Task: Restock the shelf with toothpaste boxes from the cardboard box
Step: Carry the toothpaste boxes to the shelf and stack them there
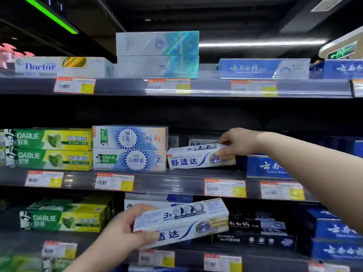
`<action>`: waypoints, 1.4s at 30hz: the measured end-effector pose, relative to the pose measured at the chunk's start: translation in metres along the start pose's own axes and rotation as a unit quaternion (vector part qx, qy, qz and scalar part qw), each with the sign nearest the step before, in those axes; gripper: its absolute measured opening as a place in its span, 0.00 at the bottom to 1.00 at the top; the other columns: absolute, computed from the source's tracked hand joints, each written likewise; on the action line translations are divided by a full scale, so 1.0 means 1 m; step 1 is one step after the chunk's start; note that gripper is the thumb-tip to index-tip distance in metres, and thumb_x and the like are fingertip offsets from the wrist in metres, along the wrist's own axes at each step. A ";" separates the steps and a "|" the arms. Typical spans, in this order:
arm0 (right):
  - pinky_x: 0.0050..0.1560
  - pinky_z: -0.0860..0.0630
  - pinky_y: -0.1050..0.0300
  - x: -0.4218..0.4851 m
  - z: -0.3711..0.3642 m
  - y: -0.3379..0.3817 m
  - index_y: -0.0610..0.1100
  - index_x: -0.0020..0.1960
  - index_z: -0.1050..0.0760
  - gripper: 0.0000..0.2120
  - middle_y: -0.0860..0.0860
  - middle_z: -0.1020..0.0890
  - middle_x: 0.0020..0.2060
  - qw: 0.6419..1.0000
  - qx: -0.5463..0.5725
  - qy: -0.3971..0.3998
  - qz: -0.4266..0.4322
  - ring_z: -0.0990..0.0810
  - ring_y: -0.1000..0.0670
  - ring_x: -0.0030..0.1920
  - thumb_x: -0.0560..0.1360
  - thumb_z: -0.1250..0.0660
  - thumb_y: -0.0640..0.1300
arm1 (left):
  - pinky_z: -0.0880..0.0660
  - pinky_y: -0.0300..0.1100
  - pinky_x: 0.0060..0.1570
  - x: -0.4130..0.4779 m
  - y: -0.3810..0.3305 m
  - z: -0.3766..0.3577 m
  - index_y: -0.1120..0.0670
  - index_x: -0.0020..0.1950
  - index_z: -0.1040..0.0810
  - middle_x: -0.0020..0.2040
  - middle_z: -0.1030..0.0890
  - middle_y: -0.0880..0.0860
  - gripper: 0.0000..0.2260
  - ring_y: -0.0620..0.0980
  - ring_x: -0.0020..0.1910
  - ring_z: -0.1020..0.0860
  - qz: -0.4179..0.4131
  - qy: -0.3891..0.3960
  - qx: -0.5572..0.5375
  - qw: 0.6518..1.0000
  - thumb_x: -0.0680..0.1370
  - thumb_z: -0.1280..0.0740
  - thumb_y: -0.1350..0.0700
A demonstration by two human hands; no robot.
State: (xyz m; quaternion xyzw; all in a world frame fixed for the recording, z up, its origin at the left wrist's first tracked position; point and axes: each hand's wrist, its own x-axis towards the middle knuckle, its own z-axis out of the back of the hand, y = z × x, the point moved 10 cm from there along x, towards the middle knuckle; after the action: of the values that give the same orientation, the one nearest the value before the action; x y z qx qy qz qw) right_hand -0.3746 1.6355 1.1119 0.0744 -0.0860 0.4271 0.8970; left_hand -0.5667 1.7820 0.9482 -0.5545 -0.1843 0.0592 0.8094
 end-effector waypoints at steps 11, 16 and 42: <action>0.56 0.26 0.52 0.020 -0.024 -0.018 0.48 0.60 0.26 0.23 0.51 0.22 0.55 0.997 -0.054 0.042 0.027 0.24 0.48 0.52 0.70 0.32 0.58 | 0.22 0.38 0.46 0.007 -0.007 -0.011 0.51 0.48 0.19 0.47 0.15 0.56 0.31 0.53 0.48 0.18 -0.009 -0.004 -0.032 0.999 0.48 0.19 0.44; 0.60 0.28 0.55 0.026 -0.026 -0.019 0.47 0.65 0.28 0.25 0.49 0.23 0.60 0.998 -0.033 0.043 0.030 0.25 0.48 0.56 0.71 0.32 0.56 | 0.22 0.42 0.47 0.007 -0.010 -0.015 0.53 0.50 0.19 0.48 0.16 0.58 0.37 0.55 0.49 0.18 0.001 -0.005 -0.050 0.999 0.43 0.18 0.43; 0.51 0.33 0.61 -0.071 0.046 -0.124 0.45 0.57 0.22 0.15 0.51 0.21 0.47 0.974 0.099 -0.190 -0.070 0.24 0.51 0.49 0.73 0.34 0.51 | 0.27 0.44 0.47 0.156 -0.171 0.000 0.53 0.57 0.25 0.52 0.22 0.55 0.17 0.53 0.48 0.23 -0.042 -0.120 0.274 0.953 0.70 0.28 0.61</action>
State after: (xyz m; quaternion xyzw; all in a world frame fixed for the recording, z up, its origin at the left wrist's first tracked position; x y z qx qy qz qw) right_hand -0.3263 1.4949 1.1340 0.2489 -0.2065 0.3474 0.8802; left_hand -0.4409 1.7642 1.1413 -0.2920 -0.2797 0.1393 0.9039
